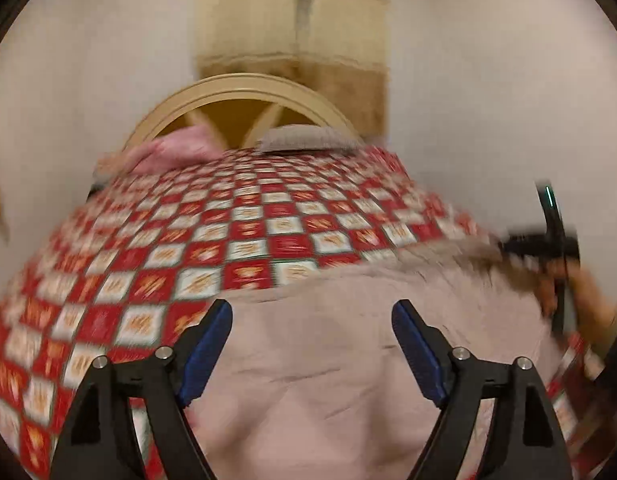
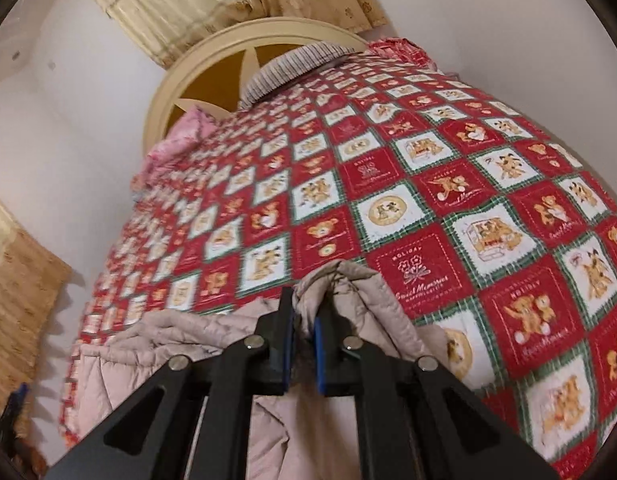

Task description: Fold large clothes

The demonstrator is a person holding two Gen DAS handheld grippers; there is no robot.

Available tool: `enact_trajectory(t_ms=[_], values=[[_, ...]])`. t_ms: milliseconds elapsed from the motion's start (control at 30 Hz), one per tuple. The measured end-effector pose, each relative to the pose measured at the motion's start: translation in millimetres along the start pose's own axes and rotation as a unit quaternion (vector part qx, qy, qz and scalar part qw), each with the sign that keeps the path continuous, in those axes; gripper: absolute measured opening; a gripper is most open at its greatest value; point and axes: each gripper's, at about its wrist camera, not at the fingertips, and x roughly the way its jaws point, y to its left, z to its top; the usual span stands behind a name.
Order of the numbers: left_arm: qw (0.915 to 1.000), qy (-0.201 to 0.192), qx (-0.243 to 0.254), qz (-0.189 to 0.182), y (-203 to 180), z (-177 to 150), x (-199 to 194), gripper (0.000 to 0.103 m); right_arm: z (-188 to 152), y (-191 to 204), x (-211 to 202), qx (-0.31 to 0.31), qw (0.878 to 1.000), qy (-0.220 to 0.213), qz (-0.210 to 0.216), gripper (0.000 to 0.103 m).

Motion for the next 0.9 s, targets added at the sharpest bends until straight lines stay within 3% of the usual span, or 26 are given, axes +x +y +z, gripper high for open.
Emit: enact_trajectory(t_ms=[67,167,200,233,300,367,467,567,900], values=[[0.998,0.01,0.055,0.029,-36,-4,36,0.083,-3,-4,9,0.01,1.0,-0.004,-0.018,0.017],[0.9898,0.038,0.104,0.09,-61,-10,91,0.083,-11,7,-1,0.006,0.999,-0.042,-0.033,0.053],[0.9872,0.053,0.107,0.106,-62,-12,107,0.083,-15,18,-6,-0.014,0.997,-0.062,-0.036,0.073],[0.9839,0.067,0.109,0.125,-60,-15,122,0.083,-19,29,-11,-0.036,0.995,-0.081,-0.036,0.08],[0.9812,0.1,0.079,0.145,-46,-22,151,0.083,-29,55,-12,-0.092,0.991,-0.098,-0.01,0.08],[0.9811,0.106,0.057,0.151,-34,-28,165,0.089,-41,83,3,-0.153,0.985,-0.07,0.025,0.08],[0.9818,0.114,0.037,0.147,-25,-33,174,0.094,-60,103,39,-0.221,0.975,-0.024,0.006,0.074],[0.9832,0.116,0.02,0.14,-20,-39,184,0.098,-71,90,73,-0.203,0.979,0.031,-0.011,0.07],[0.9828,0.133,0.001,0.129,-15,-45,198,0.102,-83,74,85,-0.181,0.983,0.039,-0.015,0.069]])
